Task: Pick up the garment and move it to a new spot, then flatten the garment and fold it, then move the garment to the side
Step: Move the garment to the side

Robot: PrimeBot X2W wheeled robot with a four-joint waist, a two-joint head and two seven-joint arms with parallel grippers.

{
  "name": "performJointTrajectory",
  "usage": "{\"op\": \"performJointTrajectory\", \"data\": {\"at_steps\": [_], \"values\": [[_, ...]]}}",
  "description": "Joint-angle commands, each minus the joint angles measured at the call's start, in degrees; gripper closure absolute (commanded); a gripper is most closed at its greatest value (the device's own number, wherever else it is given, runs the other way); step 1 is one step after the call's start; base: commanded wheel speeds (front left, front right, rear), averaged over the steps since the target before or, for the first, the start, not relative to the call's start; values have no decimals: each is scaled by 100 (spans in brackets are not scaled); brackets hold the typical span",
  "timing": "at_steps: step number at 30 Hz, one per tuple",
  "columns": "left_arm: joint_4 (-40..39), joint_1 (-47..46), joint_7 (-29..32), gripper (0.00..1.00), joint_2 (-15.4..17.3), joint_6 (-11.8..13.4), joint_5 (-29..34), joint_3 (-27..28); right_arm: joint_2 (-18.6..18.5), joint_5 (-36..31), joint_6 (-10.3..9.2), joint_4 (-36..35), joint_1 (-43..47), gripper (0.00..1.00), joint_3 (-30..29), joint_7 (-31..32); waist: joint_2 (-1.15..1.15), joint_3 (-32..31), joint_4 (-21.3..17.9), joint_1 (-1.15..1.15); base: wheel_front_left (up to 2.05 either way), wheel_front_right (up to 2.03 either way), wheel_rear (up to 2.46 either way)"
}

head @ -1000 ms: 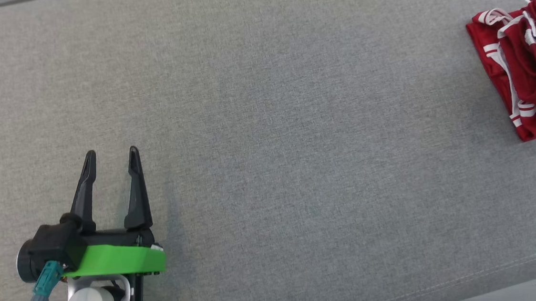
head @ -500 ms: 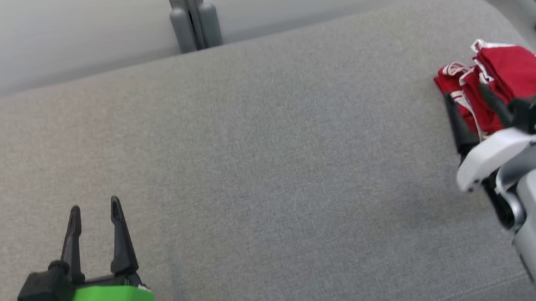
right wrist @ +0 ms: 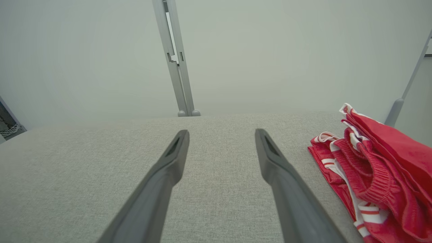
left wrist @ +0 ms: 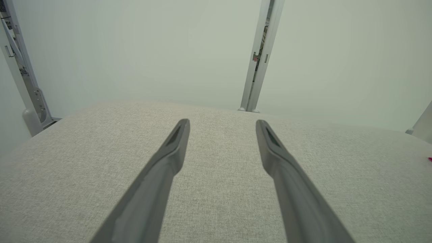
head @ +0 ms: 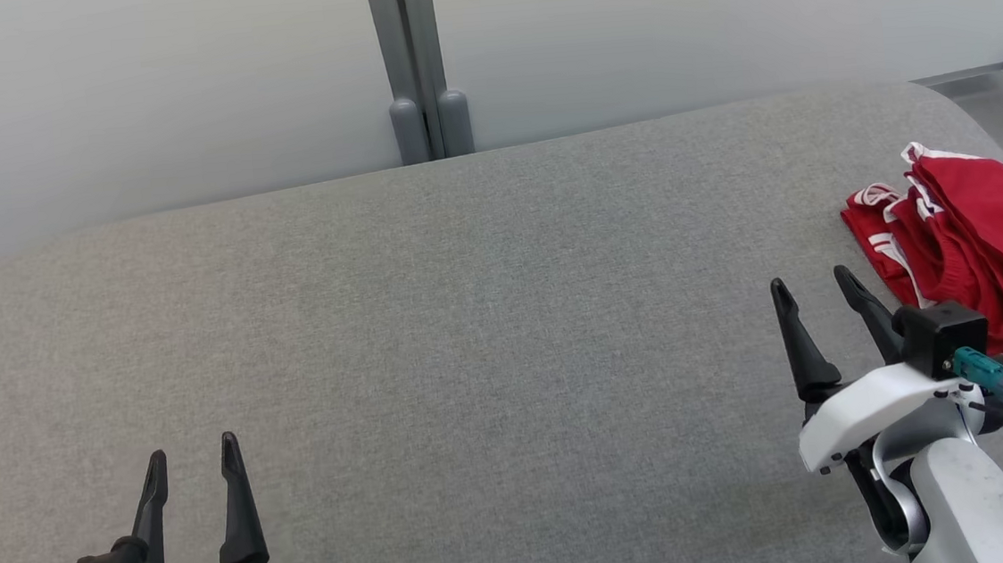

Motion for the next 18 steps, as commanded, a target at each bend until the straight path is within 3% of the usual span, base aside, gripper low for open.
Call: {"op": "performJointTrajectory", "data": {"at_steps": [1,18], "values": [[38,77,4,0,13,-27,7,23,34,-62,-10,-66,123,0,-27,3,0,-80,102,0,0,0,0],[117,81,3,0,11,-87,-42,-27,328,-230,-10,-216,597,0,-229,171,0,-165,200,0,0,0,0]]}}
